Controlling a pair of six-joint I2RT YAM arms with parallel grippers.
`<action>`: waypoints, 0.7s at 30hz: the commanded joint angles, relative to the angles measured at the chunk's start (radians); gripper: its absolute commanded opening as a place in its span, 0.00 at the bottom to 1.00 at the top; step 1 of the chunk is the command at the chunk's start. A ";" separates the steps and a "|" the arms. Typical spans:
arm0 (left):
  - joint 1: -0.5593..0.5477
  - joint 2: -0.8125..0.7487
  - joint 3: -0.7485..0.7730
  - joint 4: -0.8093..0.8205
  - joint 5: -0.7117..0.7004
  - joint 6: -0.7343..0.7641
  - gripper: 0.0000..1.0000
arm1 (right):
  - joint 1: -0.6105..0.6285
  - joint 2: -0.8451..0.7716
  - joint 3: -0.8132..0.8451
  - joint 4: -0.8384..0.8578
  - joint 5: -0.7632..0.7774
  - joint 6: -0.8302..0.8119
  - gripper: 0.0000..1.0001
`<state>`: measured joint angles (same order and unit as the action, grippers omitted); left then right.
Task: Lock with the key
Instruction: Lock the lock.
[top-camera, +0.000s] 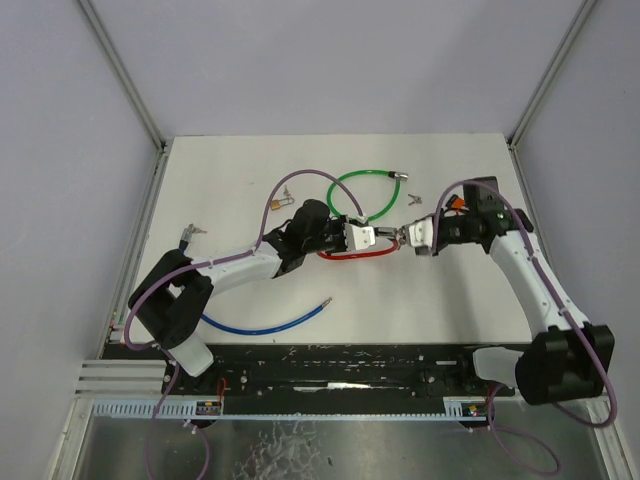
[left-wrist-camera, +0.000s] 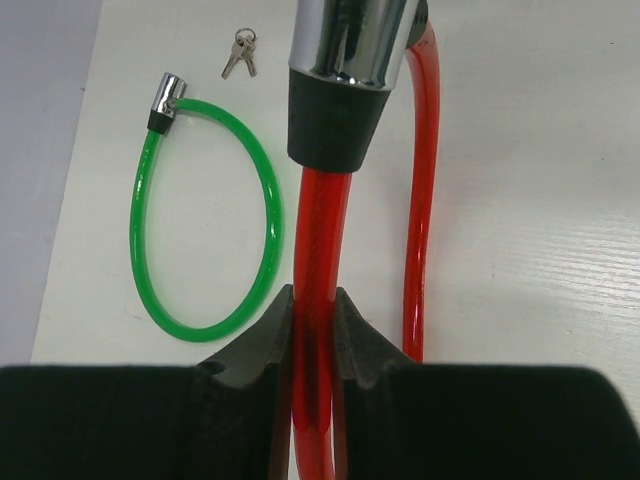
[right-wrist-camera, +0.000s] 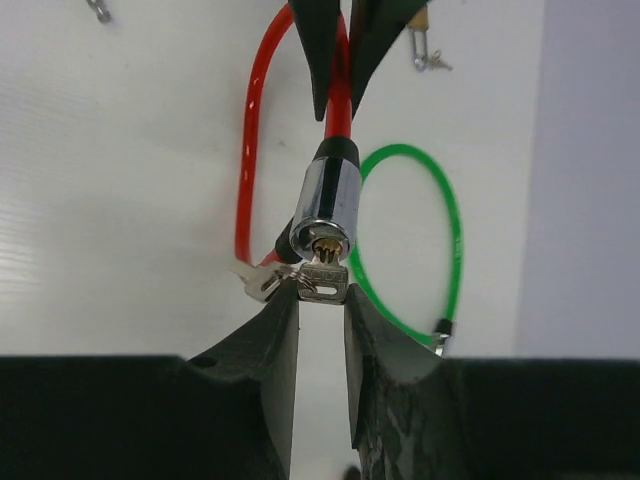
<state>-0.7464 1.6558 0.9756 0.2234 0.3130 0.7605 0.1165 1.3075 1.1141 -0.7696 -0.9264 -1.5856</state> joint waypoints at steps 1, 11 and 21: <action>-0.006 0.009 0.019 -0.061 0.030 -0.018 0.00 | 0.035 -0.101 -0.121 0.181 -0.020 -0.324 0.09; -0.007 0.008 0.020 -0.068 0.029 -0.019 0.00 | 0.035 -0.108 -0.124 0.220 0.091 -0.679 0.43; -0.005 0.006 0.014 -0.068 0.022 -0.015 0.00 | 0.008 -0.135 -0.072 0.092 0.144 -0.565 0.60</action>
<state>-0.7464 1.6558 0.9867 0.2287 0.3153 0.7609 0.1402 1.2026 0.9890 -0.6086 -0.7982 -2.0636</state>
